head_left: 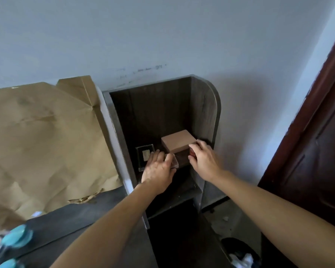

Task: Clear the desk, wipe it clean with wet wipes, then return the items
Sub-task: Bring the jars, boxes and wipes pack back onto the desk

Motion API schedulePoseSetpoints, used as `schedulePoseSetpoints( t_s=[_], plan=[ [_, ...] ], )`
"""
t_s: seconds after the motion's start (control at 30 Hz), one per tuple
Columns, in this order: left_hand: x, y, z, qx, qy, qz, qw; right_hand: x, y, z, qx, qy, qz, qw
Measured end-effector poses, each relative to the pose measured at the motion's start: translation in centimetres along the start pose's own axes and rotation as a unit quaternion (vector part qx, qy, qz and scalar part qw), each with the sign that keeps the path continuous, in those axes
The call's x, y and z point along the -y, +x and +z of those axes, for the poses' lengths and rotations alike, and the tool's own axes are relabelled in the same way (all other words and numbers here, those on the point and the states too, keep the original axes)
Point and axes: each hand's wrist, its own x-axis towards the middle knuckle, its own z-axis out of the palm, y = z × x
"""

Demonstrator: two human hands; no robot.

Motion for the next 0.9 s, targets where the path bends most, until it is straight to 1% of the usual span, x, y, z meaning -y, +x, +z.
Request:
schedulePoseSetpoints(
  t_s=[0.17, 0.37, 0.47, 0.53, 0.63, 0.8, 0.9],
  plan=[
    [-1.3, -0.4, 0.5, -0.047, 0.025, -0.018, 0.998, -2.2, 0.6, 0.6, -0.026, 0.054, -0.072, 0.996],
    [-3.3, -2.4, 0.7, -0.101, 0.043, -0.017, 0.994, -3.4, 0.4, 0.0, -0.026, 0.083, -0.143, 0.986],
    [-4.0, -4.8, 1.5, -0.115, 0.027, -0.041, 0.992, -3.5, -1.2, 0.1, -0.038, 0.104, -0.184, 0.977],
    [-4.0, -6.8, 2.4, -0.115, -0.01, -0.064, 0.991, -3.3, -2.7, 0.7, -0.039, 0.127, -0.202, 0.97],
    [-3.7, -10.3, 3.7, -0.099, -0.051, -0.121, 0.986, -2.5, -4.8, 2.4, -0.004, 0.157, -0.22, 0.963],
    [-1.0, -16.9, 5.1, -0.039, -0.068, -0.23, 0.97, 0.3, -7.9, 5.6, 0.092, 0.179, -0.247, 0.948],
    [1.3, -20.9, 5.6, -0.005, -0.073, -0.292, 0.954, 2.7, -9.5, 7.6, 0.145, 0.199, -0.268, 0.931]
  ],
)
